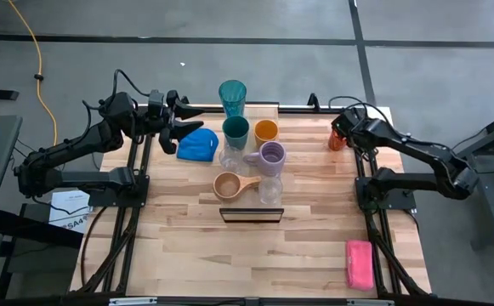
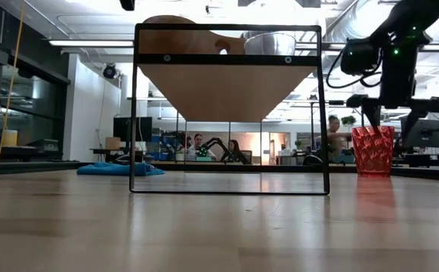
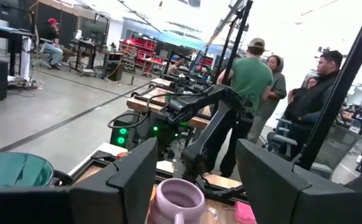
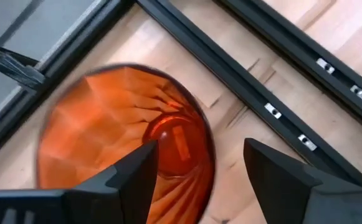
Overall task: Stack small to large cups/mugs on shelf
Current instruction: Put the orange cup on the shelf
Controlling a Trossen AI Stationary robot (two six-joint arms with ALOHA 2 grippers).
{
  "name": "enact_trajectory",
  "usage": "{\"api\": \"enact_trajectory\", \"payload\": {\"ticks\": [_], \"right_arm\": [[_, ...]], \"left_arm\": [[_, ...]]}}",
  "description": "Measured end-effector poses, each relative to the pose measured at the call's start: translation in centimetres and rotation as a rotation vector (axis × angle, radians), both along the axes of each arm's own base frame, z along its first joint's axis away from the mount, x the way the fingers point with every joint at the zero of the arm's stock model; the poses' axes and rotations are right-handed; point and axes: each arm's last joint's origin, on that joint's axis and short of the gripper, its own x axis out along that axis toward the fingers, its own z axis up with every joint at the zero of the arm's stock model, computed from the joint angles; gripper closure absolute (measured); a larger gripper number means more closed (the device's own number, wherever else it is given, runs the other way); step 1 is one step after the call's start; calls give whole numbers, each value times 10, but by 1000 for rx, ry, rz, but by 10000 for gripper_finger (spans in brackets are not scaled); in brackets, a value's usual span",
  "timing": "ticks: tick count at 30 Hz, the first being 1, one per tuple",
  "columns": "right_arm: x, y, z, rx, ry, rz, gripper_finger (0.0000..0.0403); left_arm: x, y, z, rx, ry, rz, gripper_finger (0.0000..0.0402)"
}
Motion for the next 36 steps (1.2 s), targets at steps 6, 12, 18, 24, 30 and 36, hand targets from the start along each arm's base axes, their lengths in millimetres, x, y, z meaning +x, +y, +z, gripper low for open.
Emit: {"api": "enact_trajectory", "payload": {"ticks": [6, 12, 18, 24, 30, 36], "right_arm": [[-2, 0, -4, 19, -7, -17, 208], [-4, -2, -4, 17, -1, -8, 318], [-2, -4, -3, 11, 21, 68, 389], [-2, -2, 23, -59, 29, 211, 398], [-7, 5, 99, -342, 18, 484, 400], [-15, 20, 178, -735, -35, 813, 401]], "left_arm": [[0, 0, 0, 0, 0, 0, 195], [0, 0, 0, 0, 0, 0, 195], [0, 0, 0, 0, 0, 0, 195], [0, 0, 0, 0, 0, 0, 195], [0, 0, 0, 0, 0, 0, 195], [0, 0, 0, 0, 0, 0, 195]]}}
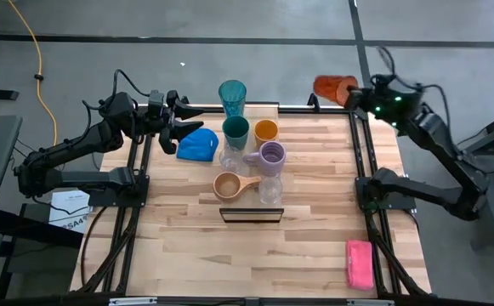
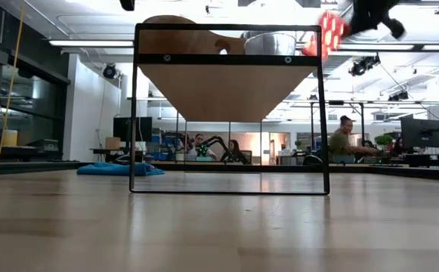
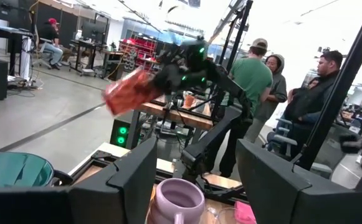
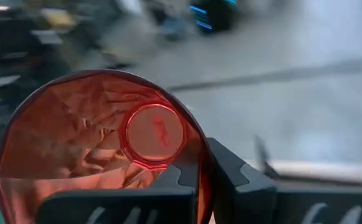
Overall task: Stack small to large cups/mugs on shelf
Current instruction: Put the orange cup on the shelf
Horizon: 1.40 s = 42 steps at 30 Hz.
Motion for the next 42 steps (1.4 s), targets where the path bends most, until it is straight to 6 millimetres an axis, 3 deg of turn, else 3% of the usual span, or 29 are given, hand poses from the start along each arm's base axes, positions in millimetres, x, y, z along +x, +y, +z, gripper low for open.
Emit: {"api": "enact_trajectory", "payload": {"ticks": [3, 6, 11, 18, 42], "right_arm": [[3, 4, 20, -145, -38, 203, 402], [13, 7, 23, -248, -106, 436, 402], [37, 10, 1, -276, -265, 693, 402], [56, 21, -28, -333, -477, 891, 402], [60, 25, -32, -350, -480, 931, 403]], "left_arm": [[0, 0, 0, 0, 0, 0, 195], [0, 0, 0, -10, -2, -1, 195], [0, -1, 0, -34, -7, -25, 195], [0, -2, 0, -28, -3, -76, 195], [0, -2, 0, -21, -1, -65, 195]]}}
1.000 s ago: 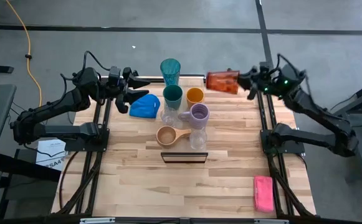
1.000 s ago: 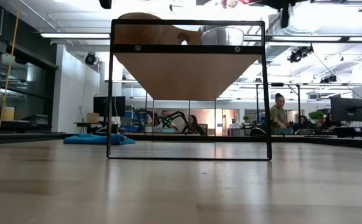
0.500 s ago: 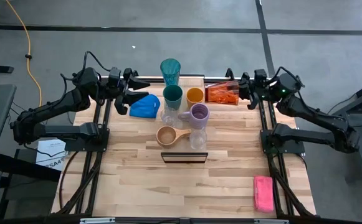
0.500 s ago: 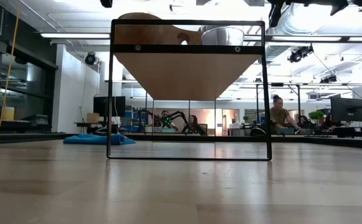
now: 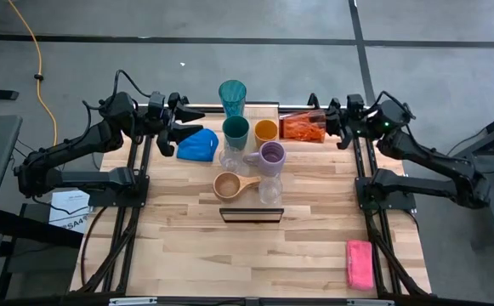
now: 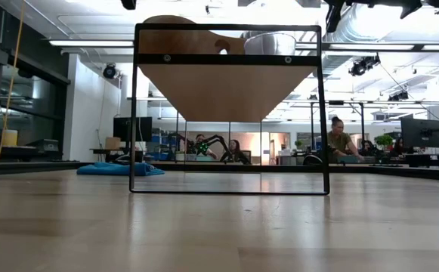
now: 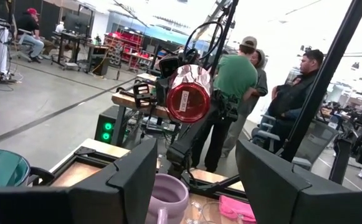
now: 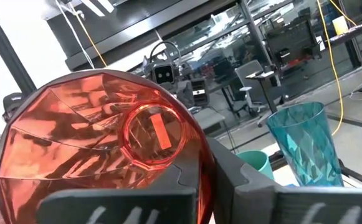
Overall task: Stack small to large cups/mugs on shelf
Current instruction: Put the orange cup on the shelf
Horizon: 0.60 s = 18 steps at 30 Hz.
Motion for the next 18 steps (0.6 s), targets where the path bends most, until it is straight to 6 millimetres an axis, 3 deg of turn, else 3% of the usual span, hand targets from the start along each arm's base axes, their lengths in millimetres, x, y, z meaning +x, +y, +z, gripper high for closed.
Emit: {"api": "enact_trajectory", "payload": {"ticks": [4, 7, 13, 18], "right_arm": [[7, -6, 3, 39, 38, -66, 403], [16, -15, 24, 34, 132, -162, 403], [42, -45, 65, 113, 446, -383, 403], [67, -73, 69, 252, 705, -479, 403]], "left_arm": [[0, 0, 0, 0, 0, 0, 195], [0, 0, 0, 0, 0, 0, 195], [0, 0, 0, -8, 0, 0, 195], [0, 0, 0, -11, 0, 0, 195]]}}
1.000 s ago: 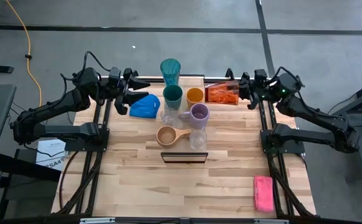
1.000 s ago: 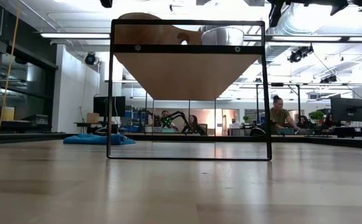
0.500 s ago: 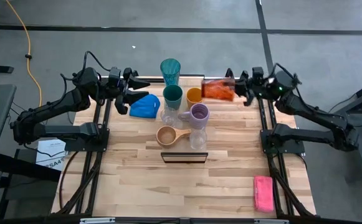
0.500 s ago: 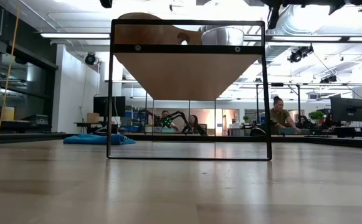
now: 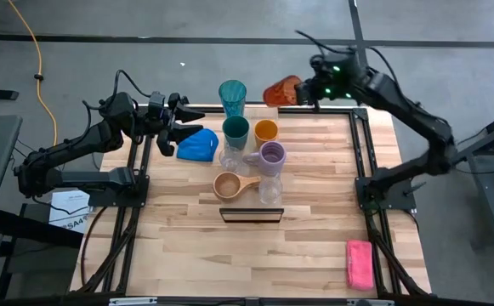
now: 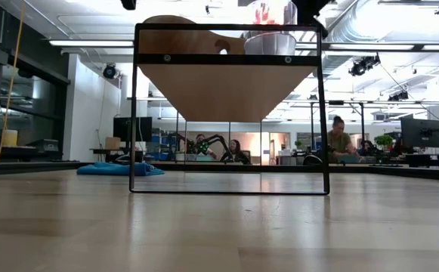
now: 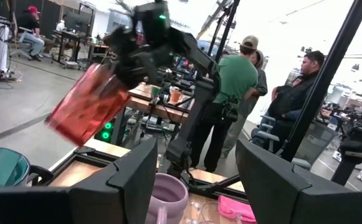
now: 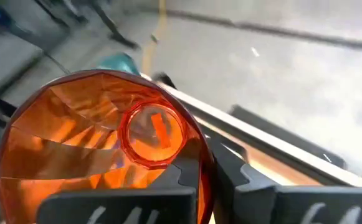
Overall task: Stack small to large cups/mugs on shelf
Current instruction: Put the orange cup on the shelf
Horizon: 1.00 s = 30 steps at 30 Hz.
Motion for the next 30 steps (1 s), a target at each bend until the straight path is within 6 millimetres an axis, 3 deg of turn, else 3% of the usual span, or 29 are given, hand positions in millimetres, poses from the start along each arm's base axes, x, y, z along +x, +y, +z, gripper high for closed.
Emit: {"api": "enact_trajectory", "payload": {"ticks": [8, 15, 22, 30], "right_arm": [[39, -31, -17, 167, 255, -20, 403], [66, -49, -40, 238, 362, -21, 403], [76, -56, -55, 288, 400, -34, 403], [78, -56, -56, 308, 388, -15, 403]], "left_arm": [[0, 0, 0, -1, 1, 1, 195], [0, 0, 0, -2, 2, 1, 195], [0, 0, 0, -2, 2, 1, 195], [0, 0, 0, -2, 2, 1, 195]]}}
